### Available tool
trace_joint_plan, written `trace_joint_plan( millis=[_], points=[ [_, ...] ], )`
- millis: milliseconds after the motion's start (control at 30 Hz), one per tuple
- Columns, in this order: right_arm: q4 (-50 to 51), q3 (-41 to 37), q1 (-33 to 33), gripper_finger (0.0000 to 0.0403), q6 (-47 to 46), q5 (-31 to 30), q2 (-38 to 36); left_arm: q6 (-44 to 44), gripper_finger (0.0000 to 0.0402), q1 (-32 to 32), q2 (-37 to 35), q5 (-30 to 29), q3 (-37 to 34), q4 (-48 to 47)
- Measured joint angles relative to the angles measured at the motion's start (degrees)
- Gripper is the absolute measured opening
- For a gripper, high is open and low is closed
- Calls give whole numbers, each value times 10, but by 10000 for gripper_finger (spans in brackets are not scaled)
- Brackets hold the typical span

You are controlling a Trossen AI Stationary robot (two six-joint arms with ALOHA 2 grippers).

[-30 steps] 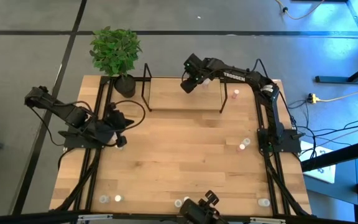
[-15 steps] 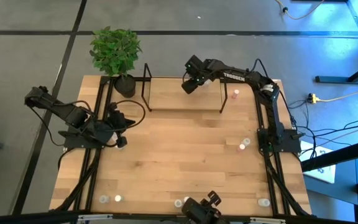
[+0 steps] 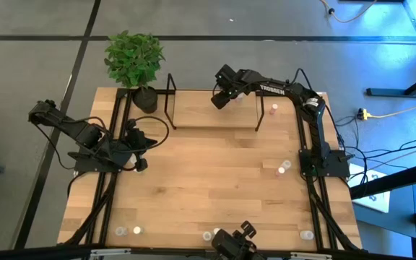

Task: Pick and place medicine bottles onto shelf by color
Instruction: Put the bottom left pink medicine bottle on the shelf

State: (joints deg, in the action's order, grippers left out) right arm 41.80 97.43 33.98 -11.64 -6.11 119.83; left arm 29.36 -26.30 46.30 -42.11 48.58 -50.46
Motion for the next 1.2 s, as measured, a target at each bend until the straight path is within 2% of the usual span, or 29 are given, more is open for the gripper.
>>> trace_joint_plan(
  millis=[333, 867, 1200],
  points=[
    [-1, 0, 0, 127, 1, 1, 0, 0, 0, 0, 0, 0, 0, 0],
    [1, -2, 0, 240, -1, 2, 3, 0, 0, 0, 0, 0, 0, 0],
    [1, -2, 0, 255, 1, 2, 3, 1, 0, 0, 0, 0, 0, 0]
  ],
)
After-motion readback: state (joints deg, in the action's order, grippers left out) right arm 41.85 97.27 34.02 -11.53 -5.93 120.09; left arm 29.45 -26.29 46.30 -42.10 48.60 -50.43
